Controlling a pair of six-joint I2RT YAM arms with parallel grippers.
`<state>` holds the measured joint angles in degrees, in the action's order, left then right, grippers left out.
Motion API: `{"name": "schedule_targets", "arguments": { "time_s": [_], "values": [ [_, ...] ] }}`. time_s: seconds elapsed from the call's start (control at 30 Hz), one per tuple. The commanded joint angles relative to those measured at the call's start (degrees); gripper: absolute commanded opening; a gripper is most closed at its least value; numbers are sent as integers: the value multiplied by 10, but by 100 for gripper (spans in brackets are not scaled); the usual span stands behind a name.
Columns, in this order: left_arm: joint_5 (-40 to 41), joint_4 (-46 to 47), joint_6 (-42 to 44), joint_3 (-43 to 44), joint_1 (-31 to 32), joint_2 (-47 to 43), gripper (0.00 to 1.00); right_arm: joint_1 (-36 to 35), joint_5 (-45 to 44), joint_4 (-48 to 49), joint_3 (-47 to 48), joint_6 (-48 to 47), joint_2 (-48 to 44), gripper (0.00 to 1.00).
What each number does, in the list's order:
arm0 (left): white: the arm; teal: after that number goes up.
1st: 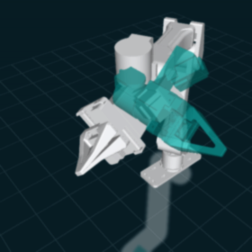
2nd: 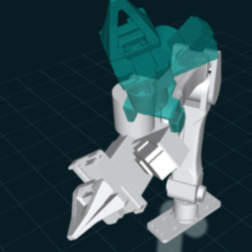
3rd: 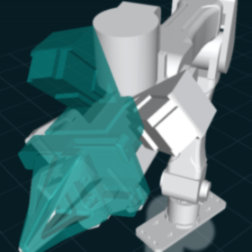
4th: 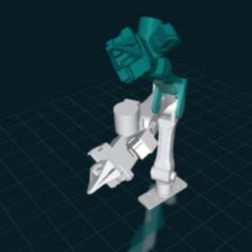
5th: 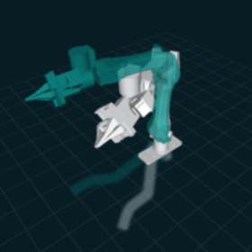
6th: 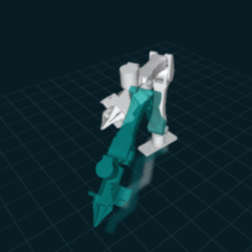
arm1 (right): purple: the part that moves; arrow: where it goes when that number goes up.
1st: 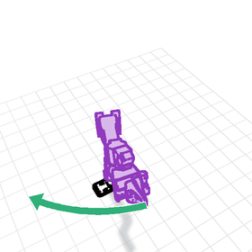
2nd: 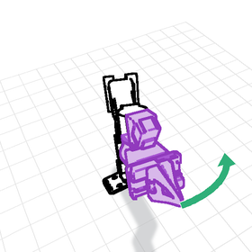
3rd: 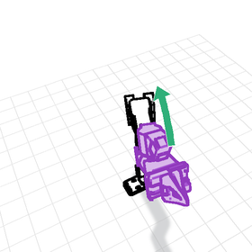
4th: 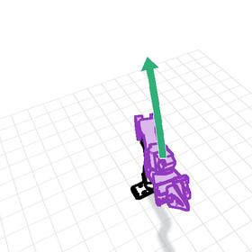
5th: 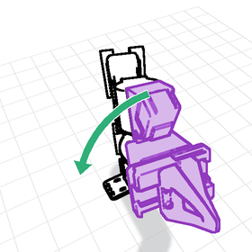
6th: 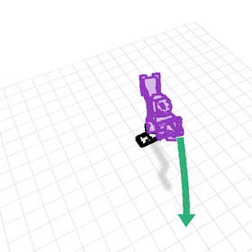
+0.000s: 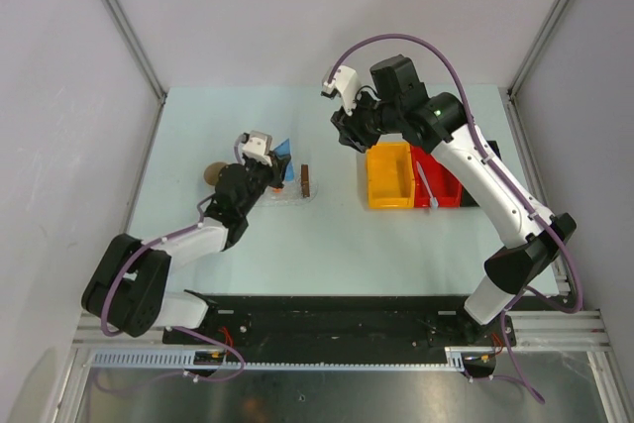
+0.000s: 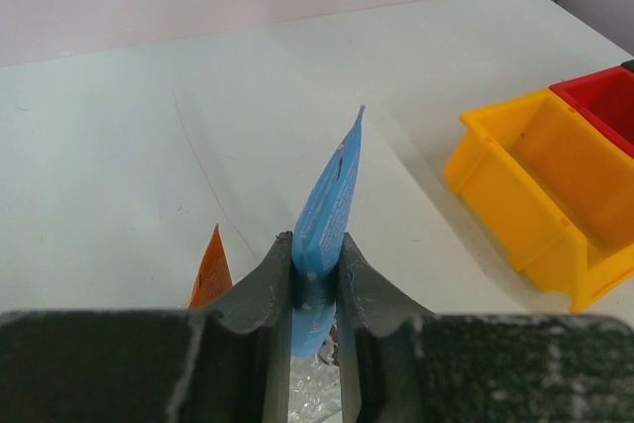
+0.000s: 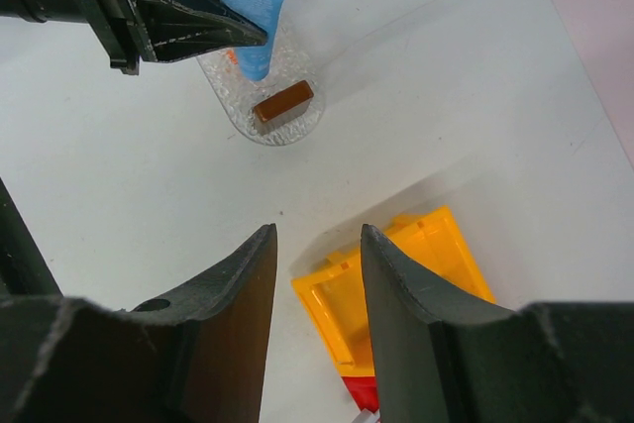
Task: Prepare toiletry sets of a toothbrush and toothpaste on the tray
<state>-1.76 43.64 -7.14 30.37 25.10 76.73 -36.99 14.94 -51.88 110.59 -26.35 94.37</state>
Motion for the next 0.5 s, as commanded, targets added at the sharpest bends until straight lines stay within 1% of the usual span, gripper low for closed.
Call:
{"name": "schedule_targets", "arguments": {
  "time_s": [0.0, 0.47],
  "values": [
    [10, 46, -9, 14, 8, 2, 0, 3, 7, 14, 3, 4, -17, 44],
    [15, 54, -2, 21, 14, 16, 0, 3, 9, 13, 2, 3, -16, 44]
  ]
}}
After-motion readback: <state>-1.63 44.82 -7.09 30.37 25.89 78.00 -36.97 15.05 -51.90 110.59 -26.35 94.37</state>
